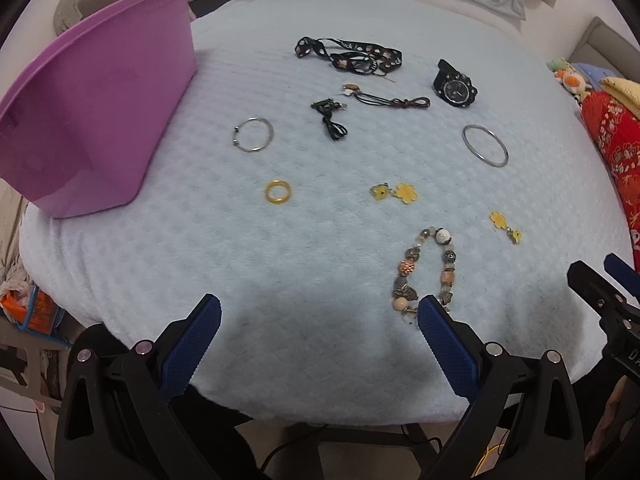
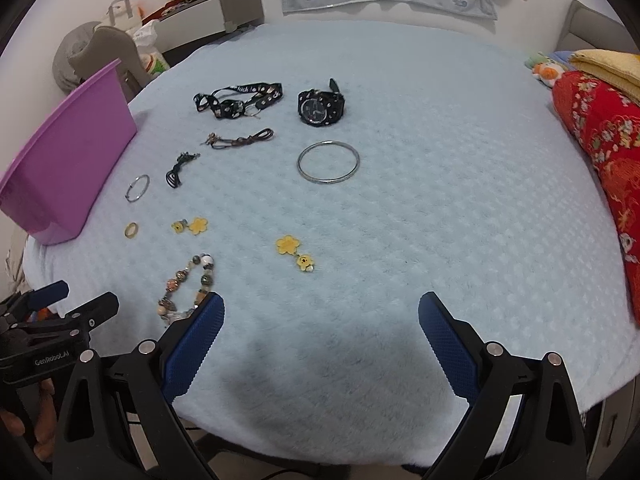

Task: Organize jewelry
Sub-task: 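Move the left tool down over the beaded bracelet and close on it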

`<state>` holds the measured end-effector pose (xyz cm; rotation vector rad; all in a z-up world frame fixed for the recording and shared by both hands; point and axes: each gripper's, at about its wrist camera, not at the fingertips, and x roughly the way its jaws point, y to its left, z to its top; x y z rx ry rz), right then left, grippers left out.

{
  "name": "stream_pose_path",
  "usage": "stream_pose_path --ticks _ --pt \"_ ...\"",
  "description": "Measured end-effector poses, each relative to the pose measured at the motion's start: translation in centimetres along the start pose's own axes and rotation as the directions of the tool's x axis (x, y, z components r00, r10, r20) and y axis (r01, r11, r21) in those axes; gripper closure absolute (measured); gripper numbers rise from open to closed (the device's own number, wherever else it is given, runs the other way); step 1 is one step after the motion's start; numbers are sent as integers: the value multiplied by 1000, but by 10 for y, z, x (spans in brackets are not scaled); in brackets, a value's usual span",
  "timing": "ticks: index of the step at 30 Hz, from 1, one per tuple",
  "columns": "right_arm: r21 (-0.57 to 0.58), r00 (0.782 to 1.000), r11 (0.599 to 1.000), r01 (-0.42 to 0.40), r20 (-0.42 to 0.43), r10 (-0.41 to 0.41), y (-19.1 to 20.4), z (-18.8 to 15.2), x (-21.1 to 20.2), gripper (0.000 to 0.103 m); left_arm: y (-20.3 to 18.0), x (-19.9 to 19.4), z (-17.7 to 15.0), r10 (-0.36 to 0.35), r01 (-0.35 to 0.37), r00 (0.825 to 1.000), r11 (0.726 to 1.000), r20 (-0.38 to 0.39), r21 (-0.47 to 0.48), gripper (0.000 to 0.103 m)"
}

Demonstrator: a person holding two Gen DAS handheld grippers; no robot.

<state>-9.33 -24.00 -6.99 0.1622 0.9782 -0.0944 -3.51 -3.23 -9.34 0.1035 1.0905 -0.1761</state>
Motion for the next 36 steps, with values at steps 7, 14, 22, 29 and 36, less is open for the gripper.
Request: stream_pose_path --ticks 7,14,22,29,36 --pt "-74 998 996 -58 -11 57 -6 4 30 10 -17 20 -9 -8 8 1000 1000 -7 -26 7" --pt "-115 995 989 -93 -32 89 -11 12 54 10 -38 29 -10 -5 6 1000 999 12 -40 7" --pt "-190 990 972 -136 -52 128 -15 17 71 10 -50 43 -14 37 -37 999 995 0 -88 7" --pt "-272 989 952 -142 -71 128 -11 20 88 10 -53 48 -15 78 -75 997 990 21 -117 6" --pt "-307 992 944 -124 -68 109 -11 24 101 11 -60 52 -20 110 -102 992 986 56 -132 6"
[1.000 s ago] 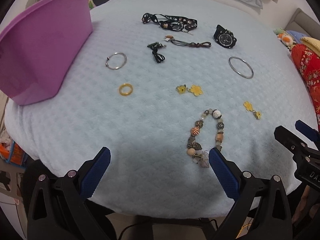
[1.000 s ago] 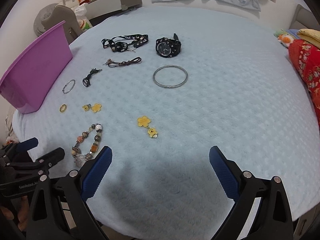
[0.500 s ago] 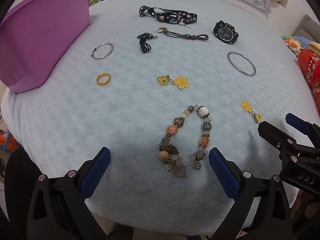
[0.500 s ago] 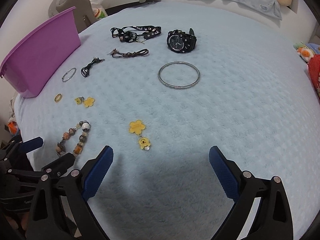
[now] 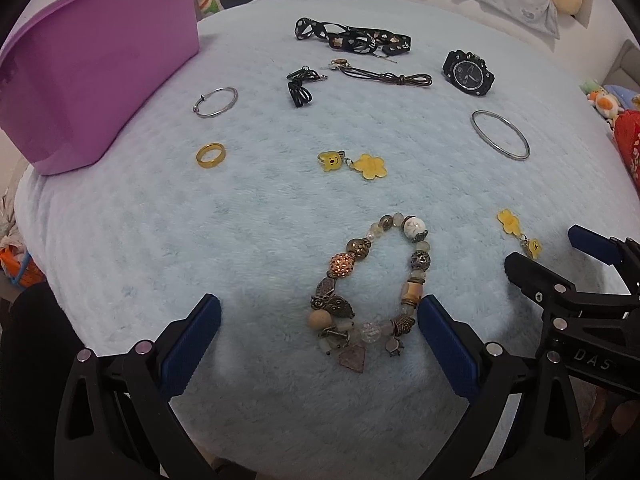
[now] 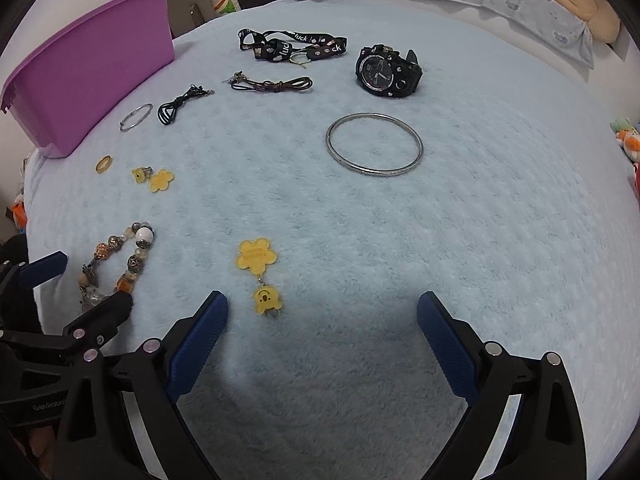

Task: Organize jewelry
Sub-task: 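Move the left tool down over the beaded bracelet and close on it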

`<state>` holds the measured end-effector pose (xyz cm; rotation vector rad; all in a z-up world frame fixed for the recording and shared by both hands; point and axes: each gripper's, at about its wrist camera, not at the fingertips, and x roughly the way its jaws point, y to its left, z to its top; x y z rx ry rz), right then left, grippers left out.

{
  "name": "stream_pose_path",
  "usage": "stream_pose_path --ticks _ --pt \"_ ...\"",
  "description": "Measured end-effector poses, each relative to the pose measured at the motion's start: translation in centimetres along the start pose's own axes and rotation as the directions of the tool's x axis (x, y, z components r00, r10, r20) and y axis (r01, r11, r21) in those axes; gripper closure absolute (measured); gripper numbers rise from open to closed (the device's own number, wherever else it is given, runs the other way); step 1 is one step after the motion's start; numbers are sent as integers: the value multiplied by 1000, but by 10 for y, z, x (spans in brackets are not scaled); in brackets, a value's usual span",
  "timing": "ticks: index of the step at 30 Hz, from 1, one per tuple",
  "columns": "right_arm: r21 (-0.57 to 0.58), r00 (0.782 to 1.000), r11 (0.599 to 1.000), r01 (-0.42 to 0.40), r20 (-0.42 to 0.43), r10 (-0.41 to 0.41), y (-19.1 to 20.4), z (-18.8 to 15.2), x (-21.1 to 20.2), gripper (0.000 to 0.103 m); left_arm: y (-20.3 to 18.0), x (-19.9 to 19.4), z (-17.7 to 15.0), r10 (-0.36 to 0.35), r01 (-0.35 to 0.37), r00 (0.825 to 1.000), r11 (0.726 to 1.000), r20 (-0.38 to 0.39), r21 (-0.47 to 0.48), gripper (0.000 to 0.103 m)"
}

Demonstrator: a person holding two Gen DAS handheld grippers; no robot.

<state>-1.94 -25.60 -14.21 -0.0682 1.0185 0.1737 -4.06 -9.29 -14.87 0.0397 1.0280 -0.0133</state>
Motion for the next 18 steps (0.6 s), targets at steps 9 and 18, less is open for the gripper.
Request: stream_pose_path --ticks 9,18 --pt "-21 1000 1000 6 24 -6 -2 1 6 18 -1 3 -5 13 -10 996 1000 92 -24 5" --pt "-47 999 999 26 35 -24 5 5 5 31 -7 6 2 21 -21 996 1000 85 -4 9"
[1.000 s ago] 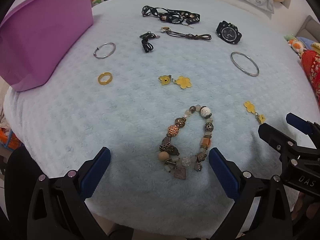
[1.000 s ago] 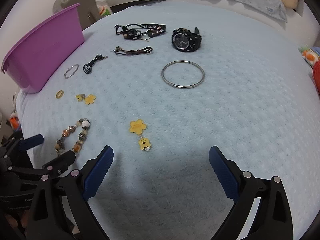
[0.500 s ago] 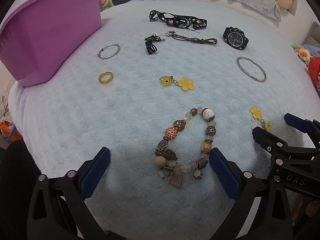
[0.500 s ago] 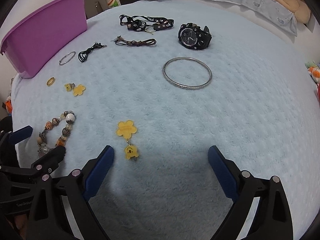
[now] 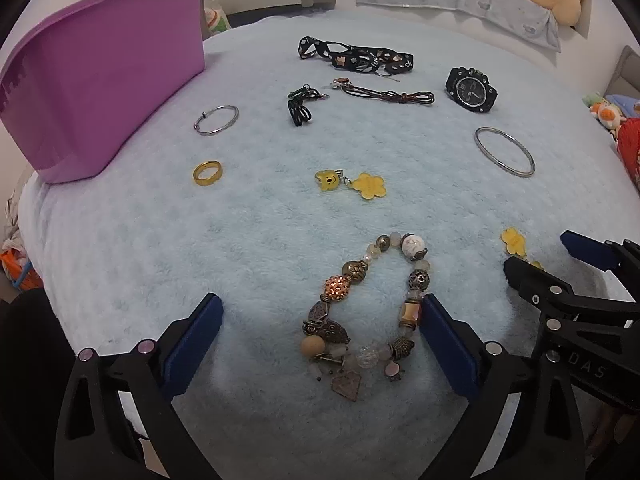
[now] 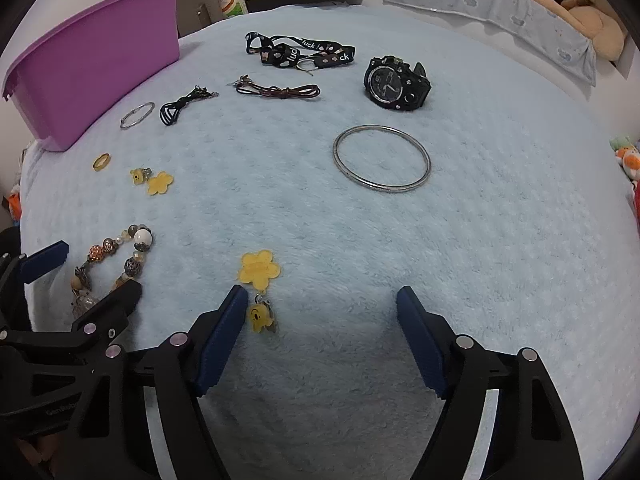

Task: Organize jewelry
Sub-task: 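Move the left tool down over the beaded bracelet and close on it, then lift the beaded bracelet with the left tool and carry it over the pink tub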

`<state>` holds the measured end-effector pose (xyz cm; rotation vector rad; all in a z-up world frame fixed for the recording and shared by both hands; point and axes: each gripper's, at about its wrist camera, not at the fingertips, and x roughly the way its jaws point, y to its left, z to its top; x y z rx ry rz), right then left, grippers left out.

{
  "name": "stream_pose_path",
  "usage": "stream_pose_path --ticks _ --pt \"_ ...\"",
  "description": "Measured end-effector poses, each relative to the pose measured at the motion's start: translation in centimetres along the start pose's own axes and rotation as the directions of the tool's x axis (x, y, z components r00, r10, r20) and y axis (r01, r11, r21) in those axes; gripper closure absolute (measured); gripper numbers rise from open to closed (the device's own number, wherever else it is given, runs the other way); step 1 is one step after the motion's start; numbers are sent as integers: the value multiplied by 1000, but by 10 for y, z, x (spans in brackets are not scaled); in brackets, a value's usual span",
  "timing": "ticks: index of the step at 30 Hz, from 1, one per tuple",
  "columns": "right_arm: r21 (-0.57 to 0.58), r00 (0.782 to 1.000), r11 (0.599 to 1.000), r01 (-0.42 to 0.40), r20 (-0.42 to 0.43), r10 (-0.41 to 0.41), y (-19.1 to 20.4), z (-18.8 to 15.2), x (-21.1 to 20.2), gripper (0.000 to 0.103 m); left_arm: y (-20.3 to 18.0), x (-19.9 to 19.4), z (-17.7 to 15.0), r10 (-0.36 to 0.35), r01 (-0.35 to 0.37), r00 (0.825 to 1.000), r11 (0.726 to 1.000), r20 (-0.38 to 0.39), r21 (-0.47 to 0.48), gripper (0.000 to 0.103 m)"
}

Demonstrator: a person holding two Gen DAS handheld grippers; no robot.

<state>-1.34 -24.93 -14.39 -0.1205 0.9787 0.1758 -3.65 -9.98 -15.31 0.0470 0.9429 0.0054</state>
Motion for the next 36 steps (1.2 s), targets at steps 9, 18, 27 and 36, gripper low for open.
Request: stream_pose_path --ticks 9,18,27,36 --pt "-61 1000 998 -6 1 6 16 -1 -6 57 -15 -6 5 -45 47 999 997 -26 61 45" --pt "-27 999 999 -40 -17 39 19 1 -12 86 1 -8 12 -159 160 986 987 -44 15 85" --pt "108 996 990 -93 8 92 2 3 -27 92 13 -15 15 -228 229 972 973 -51 14 85" --pt "209 992 970 -124 45 118 -6 5 -48 92 31 -39 34 -248 248 969 969 -8 23 85"
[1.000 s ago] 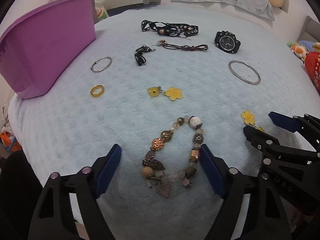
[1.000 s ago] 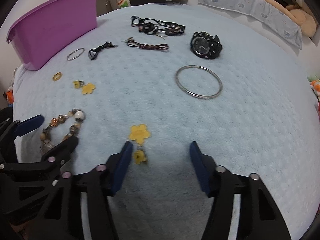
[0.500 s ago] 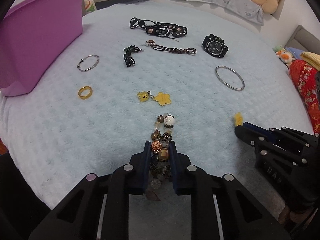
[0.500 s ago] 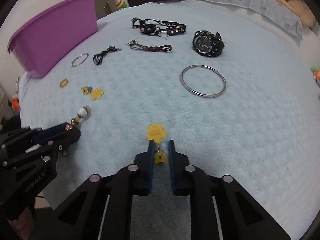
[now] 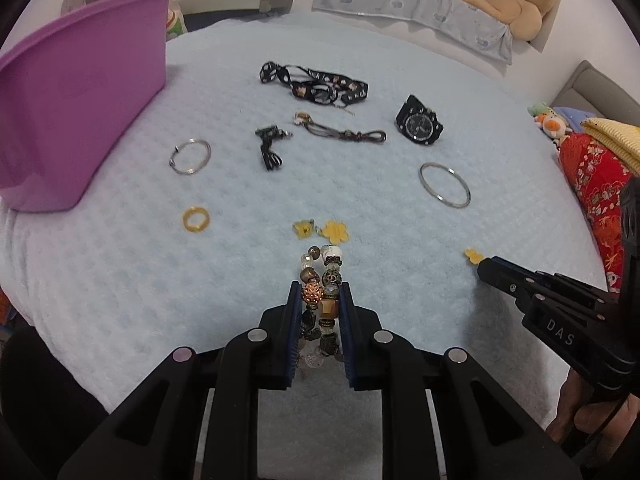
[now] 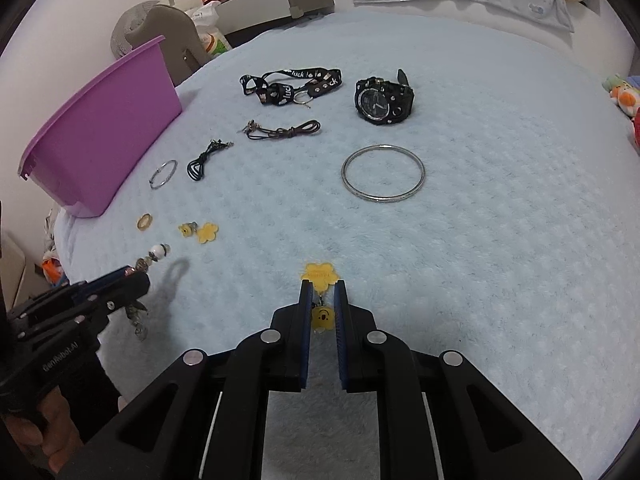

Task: Organize jewelry
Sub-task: 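Lift the beaded bracelet with the left tool and carry it over the pink tub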

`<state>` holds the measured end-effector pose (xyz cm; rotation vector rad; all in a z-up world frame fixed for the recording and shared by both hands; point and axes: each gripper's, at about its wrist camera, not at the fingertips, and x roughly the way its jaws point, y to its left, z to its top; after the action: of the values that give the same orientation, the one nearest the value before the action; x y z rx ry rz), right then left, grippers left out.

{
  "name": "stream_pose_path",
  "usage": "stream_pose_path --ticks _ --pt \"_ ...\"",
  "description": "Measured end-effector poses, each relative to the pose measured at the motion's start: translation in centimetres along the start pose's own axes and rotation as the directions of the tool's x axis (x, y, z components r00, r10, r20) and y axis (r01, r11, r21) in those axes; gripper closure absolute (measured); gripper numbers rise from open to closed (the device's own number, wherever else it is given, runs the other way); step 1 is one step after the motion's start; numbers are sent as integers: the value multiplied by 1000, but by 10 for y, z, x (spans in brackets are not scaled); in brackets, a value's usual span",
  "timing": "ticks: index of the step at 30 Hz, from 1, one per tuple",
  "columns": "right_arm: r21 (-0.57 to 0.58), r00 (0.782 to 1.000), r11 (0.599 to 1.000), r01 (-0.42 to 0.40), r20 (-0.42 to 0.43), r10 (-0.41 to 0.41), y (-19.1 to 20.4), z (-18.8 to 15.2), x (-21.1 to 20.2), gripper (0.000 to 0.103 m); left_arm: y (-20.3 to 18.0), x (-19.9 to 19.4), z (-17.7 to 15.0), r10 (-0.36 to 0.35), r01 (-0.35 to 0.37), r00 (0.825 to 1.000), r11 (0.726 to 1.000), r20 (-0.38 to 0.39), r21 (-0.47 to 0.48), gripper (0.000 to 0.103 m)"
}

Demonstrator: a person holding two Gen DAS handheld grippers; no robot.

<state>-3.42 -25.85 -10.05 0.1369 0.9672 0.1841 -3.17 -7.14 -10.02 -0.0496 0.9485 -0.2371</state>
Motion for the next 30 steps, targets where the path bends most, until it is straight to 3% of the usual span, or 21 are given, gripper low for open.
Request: stream_pose_path --ticks 17,22,30 --pt "44 999 999 17 35 -18 18 8 -47 93 27 -39 23 -27 27 999 1000 21 7 85" --pt "47 997 999 -7 72 3 32 30 -69 93 40 -58 40 -19 19 998 1000 53 -3 85" --pt "-65 987 994 -84 132 92 97 89 -87 93 82 -94 85 44 -40 993 999 110 -30 85"
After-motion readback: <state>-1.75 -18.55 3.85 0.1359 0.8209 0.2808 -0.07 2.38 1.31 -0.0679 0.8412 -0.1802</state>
